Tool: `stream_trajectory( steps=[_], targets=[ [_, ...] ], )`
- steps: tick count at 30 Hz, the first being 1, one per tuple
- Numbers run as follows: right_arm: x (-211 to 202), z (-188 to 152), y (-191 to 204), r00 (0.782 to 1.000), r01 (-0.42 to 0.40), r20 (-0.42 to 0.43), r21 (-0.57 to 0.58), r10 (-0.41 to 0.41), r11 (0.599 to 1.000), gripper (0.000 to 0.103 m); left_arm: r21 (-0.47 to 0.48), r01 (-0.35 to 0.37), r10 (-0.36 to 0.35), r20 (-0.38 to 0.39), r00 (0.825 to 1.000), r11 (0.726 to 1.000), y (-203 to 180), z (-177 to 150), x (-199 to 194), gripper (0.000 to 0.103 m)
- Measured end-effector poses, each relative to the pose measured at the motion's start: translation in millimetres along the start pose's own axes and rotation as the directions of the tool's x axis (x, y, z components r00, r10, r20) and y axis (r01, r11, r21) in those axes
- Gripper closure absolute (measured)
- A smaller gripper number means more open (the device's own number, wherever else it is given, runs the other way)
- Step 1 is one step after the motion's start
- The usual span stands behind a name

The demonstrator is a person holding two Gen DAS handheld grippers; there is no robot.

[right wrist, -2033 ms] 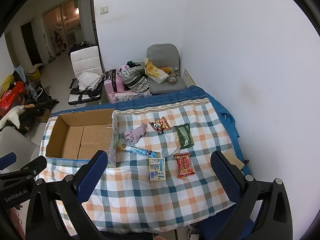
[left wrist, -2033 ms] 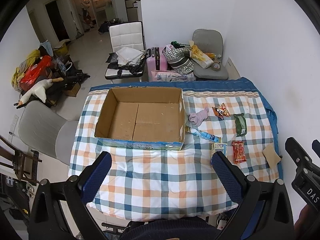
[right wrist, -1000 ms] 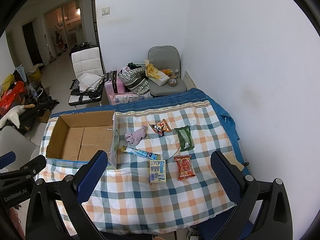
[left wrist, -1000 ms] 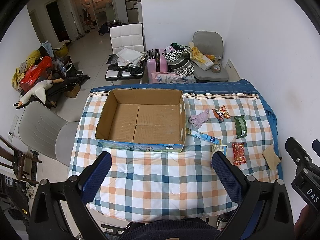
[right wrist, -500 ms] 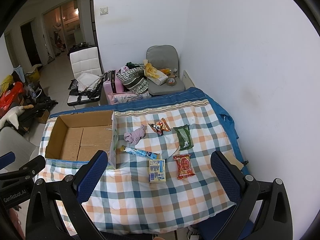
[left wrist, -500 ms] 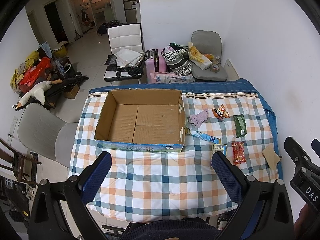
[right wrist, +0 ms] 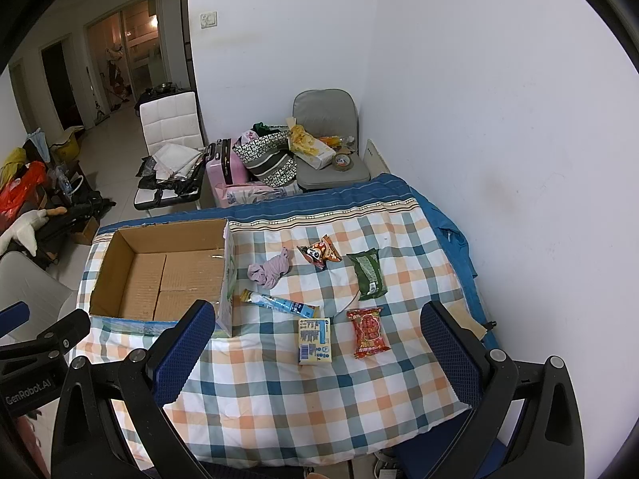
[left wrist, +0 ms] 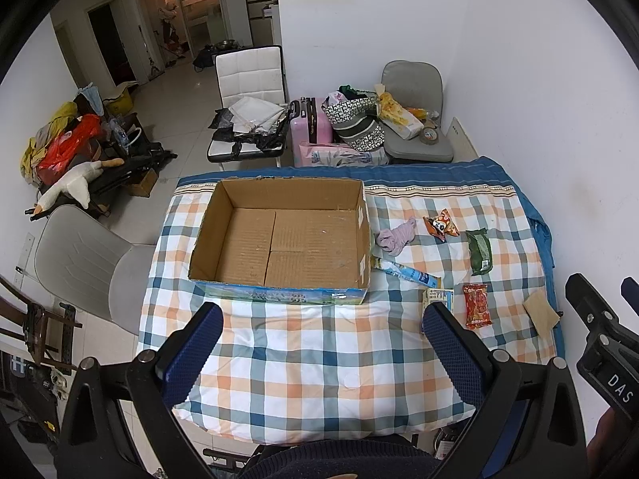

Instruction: Organize soft objects

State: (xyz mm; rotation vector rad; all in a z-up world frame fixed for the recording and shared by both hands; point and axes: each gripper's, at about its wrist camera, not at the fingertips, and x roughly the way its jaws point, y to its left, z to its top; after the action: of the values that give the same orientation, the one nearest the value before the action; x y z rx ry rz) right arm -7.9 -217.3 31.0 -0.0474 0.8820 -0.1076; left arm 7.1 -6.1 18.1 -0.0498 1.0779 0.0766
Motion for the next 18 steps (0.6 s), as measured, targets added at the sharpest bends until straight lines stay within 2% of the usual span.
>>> stream_trajectory(
  steps=[8,13,18],
  targets=[
    [0,0,1,1.000,0.000,0.001,0.001,0.000,1.000,0.000,0.002,0.003,-0.003,0.000,1.000,1.000,0,0,0,0.000],
    [6,2,-4,1.000,-0.024,-0.015,0.020,0.024,1.000,0.000,0.030,0.044,-0.044,0.004,0.999,0.999,-9,11,6,0.000],
    [48,1,-31,0.995,-0.053,-0.077,0.112,0.062,0.992,0.000,0.099,0.096,-0.096,-0.001,0.995,0.990,-40,41,50,0.000]
  ],
)
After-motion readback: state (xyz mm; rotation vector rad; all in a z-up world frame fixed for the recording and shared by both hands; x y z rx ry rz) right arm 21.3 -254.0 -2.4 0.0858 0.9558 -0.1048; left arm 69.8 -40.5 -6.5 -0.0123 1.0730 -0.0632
